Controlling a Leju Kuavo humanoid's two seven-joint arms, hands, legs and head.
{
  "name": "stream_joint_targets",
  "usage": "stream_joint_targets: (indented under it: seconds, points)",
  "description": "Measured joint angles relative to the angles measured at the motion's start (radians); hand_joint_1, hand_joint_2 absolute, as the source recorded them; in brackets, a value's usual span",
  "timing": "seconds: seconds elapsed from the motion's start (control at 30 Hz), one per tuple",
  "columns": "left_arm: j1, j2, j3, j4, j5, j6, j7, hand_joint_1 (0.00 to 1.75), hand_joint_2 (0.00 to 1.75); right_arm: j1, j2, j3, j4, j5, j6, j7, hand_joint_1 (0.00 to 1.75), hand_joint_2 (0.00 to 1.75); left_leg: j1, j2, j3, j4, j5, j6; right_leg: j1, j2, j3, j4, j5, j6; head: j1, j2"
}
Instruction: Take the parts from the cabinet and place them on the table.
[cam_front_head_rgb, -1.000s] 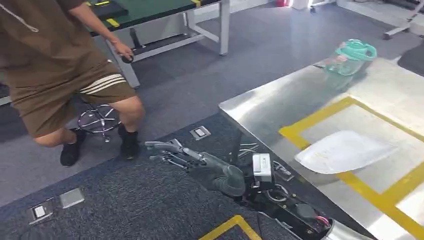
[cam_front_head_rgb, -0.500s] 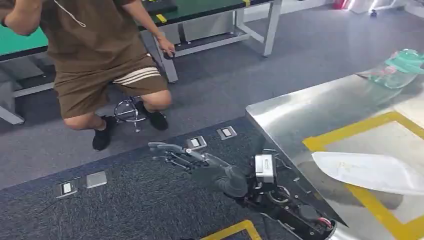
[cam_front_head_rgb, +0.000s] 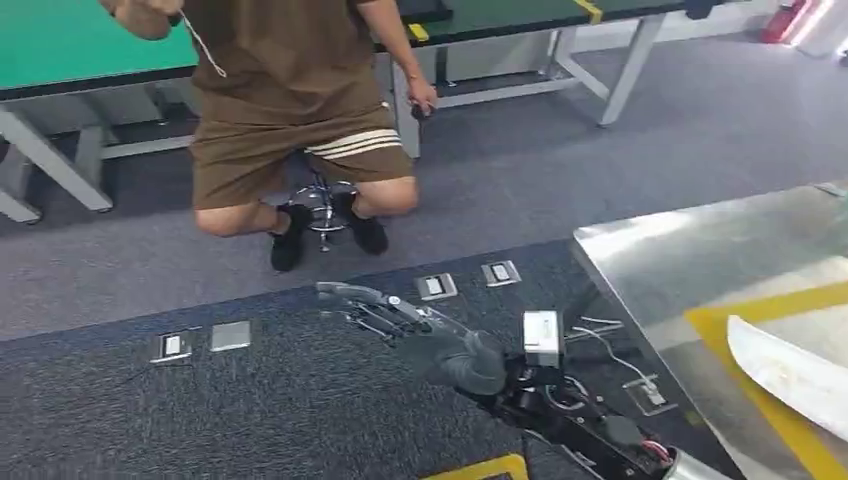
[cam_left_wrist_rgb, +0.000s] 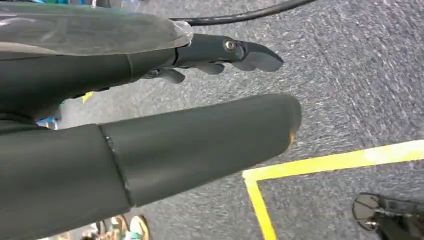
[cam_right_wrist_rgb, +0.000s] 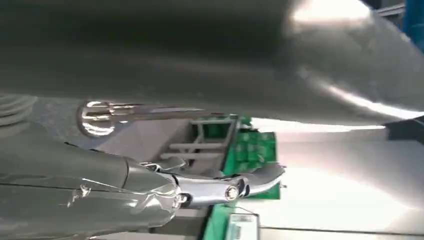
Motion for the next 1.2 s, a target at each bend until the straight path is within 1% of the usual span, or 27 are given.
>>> stream_joint_targets:
  seconds: [0.03,0.07,0.1,0.13,0.17,0.2,0.27,0.33,0.37,0.4,0.43,0.5,0.53,0.57,0.63,0.67,0.7,0.83,0.87,0.9,0.93,1.0,1.03,1.07,1.13,1.17,1.2]
  points:
    - [0.0,0.0,0.0,0.0,0.003,0.0,0.0,0.0,0.0,0.008,-0.008,-0.006,0.0,0.015,-0.017,0.002,0.0,0.0,0.0,-0.015,0.002,0.0,0.0,0.0,-0.001,0.0,-0.017,0.021,0.008,0.0,0.005,0.0]
    - [0.001,0.0,0.0,0.0,0.007,0.0,0.0,0.0,0.0,0.014,-0.016,-0.014,0.0,0.026,-0.033,0.005,0.0,0.0,0.0,-0.029,0.004,0.0,-0.001,-0.001,-0.002,0.0,-0.009,-0.009,0.041,0.0,0.01,0.0]
    - [0.003,0.0,0.0,0.0,0.011,0.0,-0.001,0.0,0.0,0.018,-0.026,-0.023,-0.001,0.038,-0.051,0.009,0.0,0.0,0.001,-0.044,0.008,0.001,-0.002,-0.002,-0.004,0.003,0.018,-0.079,0.089,-0.001,0.018,0.0]
    - [0.004,0.0,0.0,0.0,0.012,0.0,-0.002,0.0,0.0,0.024,-0.035,-0.031,-0.004,0.051,-0.074,0.019,0.0,0.0,0.001,-0.059,0.012,0.002,-0.004,-0.004,-0.006,0.015,0.063,-0.185,0.151,-0.002,0.023,0.0]
    - [0.005,0.0,0.0,0.0,0.014,0.0,-0.003,0.0,0.0,0.031,-0.047,-0.043,-0.007,0.058,-0.095,0.024,0.0,0.0,0.002,-0.072,0.014,0.004,-0.007,-0.008,-0.009,0.048,0.098,-0.271,0.192,-0.003,0.027,0.0]
    - [0.003,-0.001,0.0,0.0,0.015,0.0,-0.003,0.0,0.0,0.042,-0.061,-0.056,-0.009,0.06,-0.115,0.029,0.0,0.0,-0.004,-0.084,0.01,0.01,-0.008,-0.012,-0.012,0.091,0.108,-0.299,0.18,-0.007,0.029,0.0]
    - [0.005,0.0,0.0,0.0,0.018,0.0,0.0,0.0,0.0,0.069,-0.079,-0.086,-0.013,0.071,-0.148,0.045,0.0,0.0,0.005,-0.106,0.0,0.009,-0.003,-0.023,-0.008,0.079,0.114,-0.313,0.175,-0.014,0.026,0.0]
    - [0.015,0.001,0.0,0.0,0.018,0.0,0.0,0.0,0.0,0.085,-0.095,-0.115,-0.013,0.074,-0.155,0.047,0.0,0.0,0.006,-0.129,-0.004,0.004,0.003,-0.039,-0.008,0.059,0.129,-0.32,0.18,-0.03,0.032,0.0]
    - [0.018,0.002,0.0,0.0,0.018,0.0,0.001,0.0,0.0,0.088,-0.098,-0.129,-0.015,0.074,-0.155,0.047,0.0,0.0,0.007,-0.098,-0.007,0.019,-0.01,-0.04,-0.012,0.041,0.134,-0.33,0.187,-0.038,0.03,0.0]
    - [0.017,0.0,0.0,0.0,0.018,0.0,0.004,0.0,0.0,0.095,-0.101,-0.138,-0.017,0.074,-0.157,0.048,0.0,0.0,0.001,-0.039,-0.029,0.064,-0.04,-0.043,-0.01,0.036,0.135,-0.334,0.19,-0.042,0.017,0.0]
    - [0.013,0.001,0.0,0.0,0.019,0.0,0.004,0.0,0.0,0.104,-0.107,-0.148,-0.019,0.074,-0.167,0.052,0.0,0.0,0.003,-0.009,-0.07,0.144,-0.083,-0.047,-0.009,0.022,0.134,-0.334,0.19,-0.044,0.005,0.0]
    - [0.008,0.001,0.0,0.0,0.024,0.0,0.007,0.0,0.0,0.136,-0.124,-0.174,-0.019,0.071,-0.197,0.066,0.0,0.0,0.005,0.011,-0.151,0.302,-0.147,-0.052,-0.004,-0.012,0.134,-0.334,0.186,-0.046,-0.004,0.0]
    - [0.008,0.0,0.0,0.0,0.026,0.0,0.007,0.0,0.0,0.154,-0.136,-0.192,-0.018,0.067,-0.211,0.068,0.0,0.0,0.005,0.015,-0.174,0.343,-0.152,-0.053,-0.004,-0.028,0.134,-0.334,0.185,-0.046,-0.007,0.0]
    - [0.011,0.0,0.0,-0.001,0.028,0.0,0.008,0.0,0.0,0.17,-0.146,-0.21,-0.015,0.063,-0.221,0.068,0.0,0.0,0.005,0.017,-0.168,0.326,-0.132,-0.052,-0.003,-0.042,0.135,-0.334,0.182,-0.045,-0.011,0.0]
    - [0.014,0.0,0.0,0.0,0.032,0.0,0.011,0.0,0.0,0.191,-0.161,-0.246,-0.006,0.049,-0.226,0.066,0.0,0.0,0.005,0.029,-0.079,0.158,-0.046,-0.045,-0.003,-0.065,0.14,-0.334,0.178,-0.042,-0.019,0.0]
    - [0.013,0.001,0.0,0.0,0.032,0.0,0.011,0.0,0.0,0.197,-0.166,-0.261,-0.003,0.047,-0.226,0.063,0.0,0.0,0.002,0.055,-0.026,0.064,-0.011,-0.039,-0.003,-0.073,0.144,-0.334,0.175,-0.039,-0.024,0.0]
    - [0.011,0.002,0.0,0.0,0.032,0.0,0.011,0.0,0.0,0.202,-0.171,-0.274,0.001,0.044,-0.224,0.062,0.0,0.0,-0.007,0.1,0.003,0.005,-0.012,-0.032,0.002,-0.081,0.145,-0.334,0.171,-0.034,-0.029,0.0]
    - [0.01,0.005,0.0,0.0,0.032,0.0,0.009,0.0,0.0,0.224,-0.185,-0.325,0.032,0.006,-0.221,0.061,0.0,0.0,-0.015,0.051,0.001,0.002,-0.009,-0.012,0.006,-0.116,0.159,-0.337,0.16,-0.013,-0.022,0.0]
    - [0.011,0.005,0.0,0.0,0.032,0.0,0.007,0.0,0.0,0.227,-0.188,-0.333,0.039,-0.001,-0.218,0.058,0.0,0.0,-0.002,0.043,0.012,-0.008,-0.004,-0.005,0.0,-0.1,0.15,-0.331,0.148,-0.006,-0.022,0.0]
    - [0.011,0.005,0.0,0.0,0.033,0.0,0.006,0.0,0.0,0.229,-0.19,-0.342,0.046,-0.004,-0.216,0.056,0.0,0.0,-0.003,0.034,0.014,-0.01,-0.004,-0.001,-0.002,-0.048,0.142,-0.293,0.124,-0.003,-0.017,0.0]
    - [0.009,0.005,0.0,0.0,0.033,0.0,0.006,0.0,0.0,0.232,-0.193,-0.353,0.053,-0.005,-0.215,0.054,0.0,0.0,-0.004,0.027,0.015,-0.01,-0.005,0.005,-0.003,-0.02,0.111,-0.221,0.085,-0.002,-0.011,0.0]
    - [0.005,0.005,0.0,0.0,0.033,0.0,0.006,0.0,0.0,0.246,-0.202,-0.369,0.07,-0.005,-0.216,0.054,0.0,0.0,-0.005,-0.001,0.015,-0.009,-0.006,0.007,-0.003,-0.002,0.019,-0.036,0.013,0.003,0.004,0.0]
    - [0.006,0.005,0.0,0.0,0.033,0.0,0.006,0.0,0.0,0.251,-0.205,-0.374,0.077,-0.005,-0.215,0.054,0.0,0.0,-0.006,-0.015,0.017,-0.009,-0.006,0.007,-0.003,0.0,-0.009,0.01,0.007,0.004,0.01,0.0]
    - [0.006,0.006,0.0,0.0,0.033,0.0,0.006,0.0,0.0,0.254,-0.206,-0.377,0.083,-0.005,-0.215,0.054,0.0,0.0,-0.006,-0.029,0.019,-0.008,-0.006,0.007,-0.003,0.0,-0.013,0.006,0.026,0.003,0.016,0.0]
    - [0.007,0.005,0.0,0.0,0.033,0.0,0.006,0.0,0.0,0.254,-0.206,-0.385,0.091,-0.011,-0.209,0.05,0.0,0.0,-0.004,-0.057,0.024,-0.006,-0.009,0.004,-0.006,0.005,0.039,-0.131,0.122,0.002,0.026,0.0]
    - [0.007,0.005,0.0,-0.001,0.033,0.0,0.006,0.0,0.0,0.253,-0.206,-0.39,0.095,-0.019,-0.204,0.045,0.0,0.0,-0.004,-0.07,0.027,-0.002,-0.011,0.001,-0.01,0.03,0.082,-0.233,0.178,0.003,0.031,0.0]
    - [0.007,0.005,0.0,0.0,0.034,0.0,0.006,0.0,0.0,0.253,-0.206,-0.396,0.098,-0.024,-0.2,0.042,0.0,0.0,-0.004,-0.084,0.023,0.0,-0.014,-0.003,-0.019,0.099,0.108,-0.29,0.183,0.002,0.037,0.0]
